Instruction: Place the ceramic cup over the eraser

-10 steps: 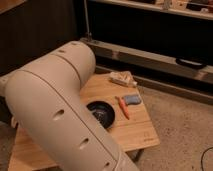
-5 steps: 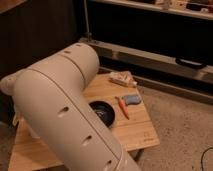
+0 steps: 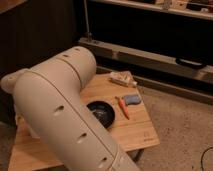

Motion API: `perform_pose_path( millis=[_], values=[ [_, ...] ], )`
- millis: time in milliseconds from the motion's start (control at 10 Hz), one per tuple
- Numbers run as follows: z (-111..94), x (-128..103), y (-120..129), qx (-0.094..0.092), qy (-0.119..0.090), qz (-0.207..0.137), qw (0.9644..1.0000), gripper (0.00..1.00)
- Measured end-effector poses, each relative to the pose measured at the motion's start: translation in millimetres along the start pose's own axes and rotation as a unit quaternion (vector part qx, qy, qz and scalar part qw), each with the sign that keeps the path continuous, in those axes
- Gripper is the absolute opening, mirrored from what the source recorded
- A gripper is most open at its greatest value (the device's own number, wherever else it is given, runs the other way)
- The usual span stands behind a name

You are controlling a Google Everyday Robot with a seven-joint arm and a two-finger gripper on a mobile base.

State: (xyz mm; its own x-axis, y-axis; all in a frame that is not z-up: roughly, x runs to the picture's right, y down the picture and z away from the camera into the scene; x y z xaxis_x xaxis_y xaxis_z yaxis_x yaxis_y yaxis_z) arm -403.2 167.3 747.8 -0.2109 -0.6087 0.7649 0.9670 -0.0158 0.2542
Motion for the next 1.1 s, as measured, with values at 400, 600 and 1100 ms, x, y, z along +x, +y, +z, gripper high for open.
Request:
perform_pose_path(
  millis=[400,600,1100],
  values=[
    [0,-2,0,-0.006,-0.004,-0.001,1.0,0.09],
    [-14,-8,9,0.01,-0.003,-0.003,0.9999,0.0],
    [-103,-35,44,0.059,-0.002,-0.02,0.9981,0.0]
  ],
)
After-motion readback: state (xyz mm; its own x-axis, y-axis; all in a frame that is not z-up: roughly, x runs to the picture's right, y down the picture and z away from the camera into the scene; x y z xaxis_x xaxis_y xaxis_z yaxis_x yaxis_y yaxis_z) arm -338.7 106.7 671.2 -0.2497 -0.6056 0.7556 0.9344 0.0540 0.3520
